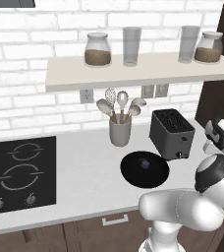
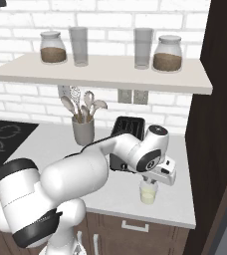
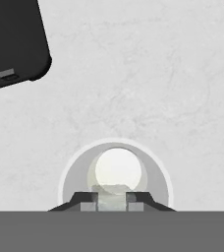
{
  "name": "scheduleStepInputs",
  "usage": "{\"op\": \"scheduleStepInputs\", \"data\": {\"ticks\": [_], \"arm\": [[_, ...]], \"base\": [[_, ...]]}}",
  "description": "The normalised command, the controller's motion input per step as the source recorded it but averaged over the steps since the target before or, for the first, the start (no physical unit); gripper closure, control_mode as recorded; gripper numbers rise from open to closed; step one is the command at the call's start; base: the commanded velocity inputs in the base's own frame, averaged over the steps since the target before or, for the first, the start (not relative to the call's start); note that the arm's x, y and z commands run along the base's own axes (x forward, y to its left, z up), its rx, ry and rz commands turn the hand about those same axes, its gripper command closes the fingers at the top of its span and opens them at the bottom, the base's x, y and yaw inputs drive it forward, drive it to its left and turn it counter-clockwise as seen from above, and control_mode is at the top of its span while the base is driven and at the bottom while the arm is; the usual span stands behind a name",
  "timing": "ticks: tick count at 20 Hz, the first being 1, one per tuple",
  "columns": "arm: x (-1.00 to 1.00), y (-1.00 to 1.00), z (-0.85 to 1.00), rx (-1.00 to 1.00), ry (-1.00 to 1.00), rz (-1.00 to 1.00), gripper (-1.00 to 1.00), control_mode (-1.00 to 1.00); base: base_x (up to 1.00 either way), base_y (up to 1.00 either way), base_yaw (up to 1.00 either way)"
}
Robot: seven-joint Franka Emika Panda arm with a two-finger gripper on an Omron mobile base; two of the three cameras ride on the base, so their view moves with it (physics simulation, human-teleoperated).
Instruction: Grab a lemon wedge from the fridge and one ice cube from the ice bowl, and put them in the glass of lemonade.
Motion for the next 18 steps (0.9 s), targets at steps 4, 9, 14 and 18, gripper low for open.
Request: {"op": "scheduleStepInputs", "data": {"ticks": [4,9,14,18], "arm": [[-0.01,0.00,0.00,0.00,0.00,0.00,-1.00,-1.00],[0.00,0.00,0.00,0.00,0.00,0.00,-1.00,-1.00],[0.00,0.00,0.00,0.00,0.01,0.00,-1.00,-1.00],[-0.18,0.00,0.05,0.00,-0.04,0.00,-1.00,-1.00]], "base": [[0.00,0.00,0.00],[0.00,0.00,0.00],[0.00,0.00,0.00],[0.00,0.00,0.00]]}}
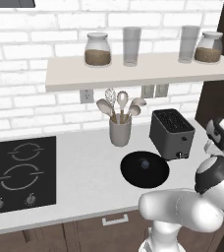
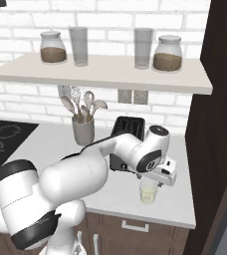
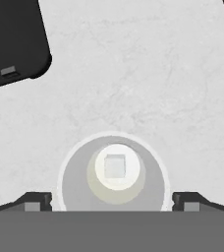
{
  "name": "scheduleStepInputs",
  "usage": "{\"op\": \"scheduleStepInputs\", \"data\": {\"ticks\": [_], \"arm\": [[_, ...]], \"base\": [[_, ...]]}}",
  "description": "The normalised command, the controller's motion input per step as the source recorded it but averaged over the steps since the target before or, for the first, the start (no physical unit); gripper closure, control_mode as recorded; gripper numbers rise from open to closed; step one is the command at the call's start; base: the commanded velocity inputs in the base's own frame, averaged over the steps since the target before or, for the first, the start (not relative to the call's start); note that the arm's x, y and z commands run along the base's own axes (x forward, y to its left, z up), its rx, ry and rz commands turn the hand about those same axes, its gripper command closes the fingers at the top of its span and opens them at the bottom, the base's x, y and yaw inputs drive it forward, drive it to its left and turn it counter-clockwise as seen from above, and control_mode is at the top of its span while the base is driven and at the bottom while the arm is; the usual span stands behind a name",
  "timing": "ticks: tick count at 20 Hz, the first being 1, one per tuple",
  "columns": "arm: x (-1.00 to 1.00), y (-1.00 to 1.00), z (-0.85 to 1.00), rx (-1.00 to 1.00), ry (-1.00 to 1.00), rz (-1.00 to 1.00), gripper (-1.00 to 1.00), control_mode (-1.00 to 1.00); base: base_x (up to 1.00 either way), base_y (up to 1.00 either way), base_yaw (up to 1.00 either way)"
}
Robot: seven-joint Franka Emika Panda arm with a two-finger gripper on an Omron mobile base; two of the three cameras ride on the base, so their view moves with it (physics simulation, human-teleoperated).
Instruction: Grab a lemon wedge from the fridge and one ice cube from the ice bowl, and put them in the glass of lemonade.
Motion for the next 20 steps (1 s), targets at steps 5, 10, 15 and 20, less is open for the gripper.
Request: {"op": "scheduleStepInputs", "data": {"ticks": [5,10,15,20], "arm": [[-0.26,0.00,0.37,0.05,-0.15,0.00,-1.00,-1.00],[-0.22,0.00,0.19,0.07,-0.15,0.00,-1.00,-1.00],[-0.08,0.00,0.02,0.01,-0.09,0.00,-1.00,-1.00],[-0.25,0.06,0.02,0.00,-0.05,0.00,-1.00,-1.00]], "base": [[0.00,0.00,0.00],[0.00,0.00,0.00],[0.00,0.00,0.00],[0.00,0.00,0.00]]}}
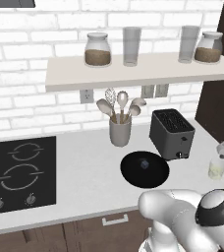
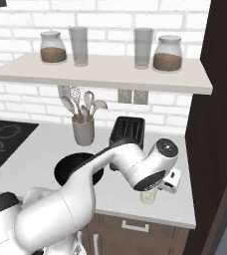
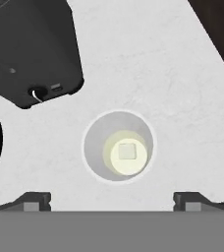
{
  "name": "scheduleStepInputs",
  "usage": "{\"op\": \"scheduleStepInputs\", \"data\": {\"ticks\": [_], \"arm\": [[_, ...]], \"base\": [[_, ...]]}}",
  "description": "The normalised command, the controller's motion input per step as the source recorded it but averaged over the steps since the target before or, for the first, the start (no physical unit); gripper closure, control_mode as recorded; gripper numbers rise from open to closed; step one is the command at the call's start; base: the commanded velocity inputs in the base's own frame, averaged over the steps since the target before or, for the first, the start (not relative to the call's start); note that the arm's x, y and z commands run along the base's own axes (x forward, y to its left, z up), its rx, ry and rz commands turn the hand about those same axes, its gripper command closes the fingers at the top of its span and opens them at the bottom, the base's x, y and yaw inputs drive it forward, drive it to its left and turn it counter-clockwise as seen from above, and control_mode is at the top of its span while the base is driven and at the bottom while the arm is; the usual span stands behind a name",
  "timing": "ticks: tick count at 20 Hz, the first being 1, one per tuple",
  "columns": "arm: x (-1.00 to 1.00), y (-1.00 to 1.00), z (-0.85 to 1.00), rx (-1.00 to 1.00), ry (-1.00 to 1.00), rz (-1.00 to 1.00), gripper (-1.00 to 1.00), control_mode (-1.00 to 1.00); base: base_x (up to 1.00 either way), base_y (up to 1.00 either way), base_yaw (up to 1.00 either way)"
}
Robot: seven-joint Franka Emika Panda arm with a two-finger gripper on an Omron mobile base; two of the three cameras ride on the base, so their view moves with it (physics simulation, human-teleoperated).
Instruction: Grab a lemon wedge from the fridge and one ice cube from the ice bowl, and put them in the glass of lemonade.
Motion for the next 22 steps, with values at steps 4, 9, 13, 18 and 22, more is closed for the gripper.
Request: {"op": "scheduleStepInputs", "data": {"ticks": [4,9,13,18,22], "arm": [[-0.39,0.59,0.16,0.00,-0.05,0.00,-1.00,-1.00],[-0.05,1.00,0.41,-0.22,0.00,0.00,-1.00,-1.00],[0.00,1.00,0.18,-0.28,0.01,0.00,-1.00,-1.00],[0.00,0.95,0.00,-0.06,-0.04,0.00,-1.00,-1.00],[0.01,0.82,0.00,0.05,-0.16,-0.02,-1.00,-1.00]], "base": [[0.00,0.00,0.00],[0.00,0.00,0.00],[0.00,0.00,0.00],[0.00,0.00,0.00],[0.00,0.00,0.00]]}}
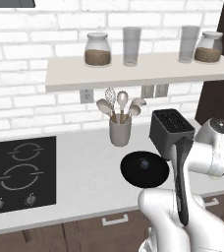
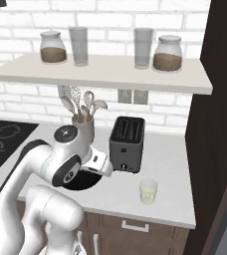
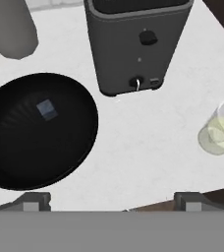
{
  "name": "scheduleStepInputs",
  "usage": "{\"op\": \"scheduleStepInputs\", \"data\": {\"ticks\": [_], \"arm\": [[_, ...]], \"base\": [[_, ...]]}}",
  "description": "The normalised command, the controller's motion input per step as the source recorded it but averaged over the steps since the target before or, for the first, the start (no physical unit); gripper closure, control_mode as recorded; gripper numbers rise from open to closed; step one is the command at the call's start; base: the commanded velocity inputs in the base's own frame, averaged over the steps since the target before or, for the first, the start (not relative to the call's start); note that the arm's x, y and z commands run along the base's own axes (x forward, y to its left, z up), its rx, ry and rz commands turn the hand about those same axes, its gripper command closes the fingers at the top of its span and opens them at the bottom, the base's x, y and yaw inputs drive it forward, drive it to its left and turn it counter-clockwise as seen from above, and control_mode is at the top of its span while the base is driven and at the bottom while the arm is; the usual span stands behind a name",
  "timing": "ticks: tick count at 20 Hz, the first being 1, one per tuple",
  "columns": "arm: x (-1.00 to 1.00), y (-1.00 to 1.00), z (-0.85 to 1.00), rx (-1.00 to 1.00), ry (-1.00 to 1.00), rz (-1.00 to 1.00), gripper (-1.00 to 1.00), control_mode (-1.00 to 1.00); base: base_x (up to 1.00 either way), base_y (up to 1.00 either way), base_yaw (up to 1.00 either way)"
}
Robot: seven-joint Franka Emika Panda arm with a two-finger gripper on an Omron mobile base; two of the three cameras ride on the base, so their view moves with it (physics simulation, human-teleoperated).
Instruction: Grab a lemon wedge from the fridge and one ice cube from the ice bowl, and put them in the glass of lemonade.
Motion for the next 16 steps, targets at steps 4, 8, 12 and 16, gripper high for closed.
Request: {"op": "scheduleStepInputs", "data": {"ticks": [4,8,12,16], "arm": [[0.04,0.81,0.00,0.05,-0.05,-0.10,-1.00,-1.00],[0.00,0.46,0.03,0.05,0.11,-0.13,-1.00,-1.00],[-0.14,0.19,0.08,0.04,0.09,-0.04,-1.00,-1.00],[-0.47,0.01,0.02,0.01,-0.01,0.07,-1.00,-1.00]], "base": [[0.00,0.00,0.00],[0.00,0.00,0.00],[0.00,0.00,0.00],[0.00,0.00,0.00]]}}
